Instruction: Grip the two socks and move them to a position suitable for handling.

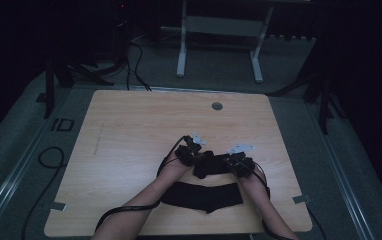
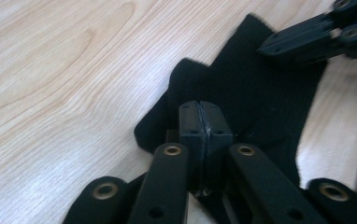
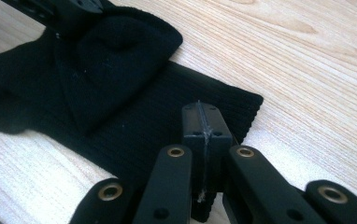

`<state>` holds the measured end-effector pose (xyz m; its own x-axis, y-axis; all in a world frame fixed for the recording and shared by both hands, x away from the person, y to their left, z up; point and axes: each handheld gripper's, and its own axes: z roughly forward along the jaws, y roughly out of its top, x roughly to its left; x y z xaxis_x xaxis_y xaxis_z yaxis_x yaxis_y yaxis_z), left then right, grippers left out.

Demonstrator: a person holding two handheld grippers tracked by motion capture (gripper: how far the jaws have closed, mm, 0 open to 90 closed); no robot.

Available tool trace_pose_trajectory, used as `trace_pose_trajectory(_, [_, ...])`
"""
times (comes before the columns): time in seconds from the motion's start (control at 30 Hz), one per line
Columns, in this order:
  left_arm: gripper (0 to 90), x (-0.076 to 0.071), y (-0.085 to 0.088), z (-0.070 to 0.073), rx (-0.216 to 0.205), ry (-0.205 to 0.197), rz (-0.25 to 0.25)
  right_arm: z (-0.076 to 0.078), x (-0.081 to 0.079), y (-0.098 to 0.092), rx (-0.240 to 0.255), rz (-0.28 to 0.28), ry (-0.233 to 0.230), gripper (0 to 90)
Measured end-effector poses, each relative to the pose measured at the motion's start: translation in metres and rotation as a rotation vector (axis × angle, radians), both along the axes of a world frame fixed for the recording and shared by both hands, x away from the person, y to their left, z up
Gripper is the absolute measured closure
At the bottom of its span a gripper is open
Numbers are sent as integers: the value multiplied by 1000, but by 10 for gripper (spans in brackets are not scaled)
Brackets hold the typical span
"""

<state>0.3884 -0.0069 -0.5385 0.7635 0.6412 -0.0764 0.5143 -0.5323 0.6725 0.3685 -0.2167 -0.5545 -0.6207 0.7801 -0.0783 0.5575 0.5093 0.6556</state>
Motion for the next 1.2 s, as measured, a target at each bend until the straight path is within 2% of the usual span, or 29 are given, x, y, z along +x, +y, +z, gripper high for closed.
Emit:
trace_pose_trajectory(0.27, [900, -11, 20, 31, -63, -26, -18, 0, 0, 0, 9, -4, -1, 900])
trace_pose_trajectory(0.43, [900, -17, 49, 48, -94, -32, 1, -1, 0, -1, 11, -8, 0, 900])
trace_pose_trajectory(0.53, [900, -20, 69, 54, -101, -43, 19, -1, 0, 0, 6, -10, -5, 900])
trace_pose_trajectory(0.6, [900, -21, 81, 55, -86, -47, 28, -1, 0, 1, 5, -11, -6, 900])
trace_pose_trajectory(0.73, [900, -24, 106, 48, -51, -36, 67, -1, -1, 1, 3, -16, -10, 900])
trace_pose_trajectory(0.87, [900, -26, 127, 32, -20, -12, 101, -1, 0, 1, 2, -18, -12, 900])
trace_pose_trajectory(0.93, [900, -26, 130, 29, -14, -7, 108, -1, 1, 1, 1, -17, -12, 900])
trace_pose_trajectory(0.97, [900, -26, 136, 19, -7, 14, 120, -1, 1, 0, -1, -18, -12, 900])
trace_pose_trajectory(1.03, [900, -25, 139, 10, -5, 32, 125, -1, 6, -4, 18, -27, -1, 900])
trace_pose_trajectory(1.13, [898, -24, 139, -2, 10, 46, 127, -1, 8, -6, 26, -34, 4, 900])
trace_pose_trajectory(1.17, [898, -24, 139, -2, 10, 46, 127, -1, 8, -6, 26, -34, 4, 900])
trace_pose_trajectory(1.2, [898, -22, 138, -7, 26, 51, 128, -1, 8, -6, 23, -31, 2, 899])
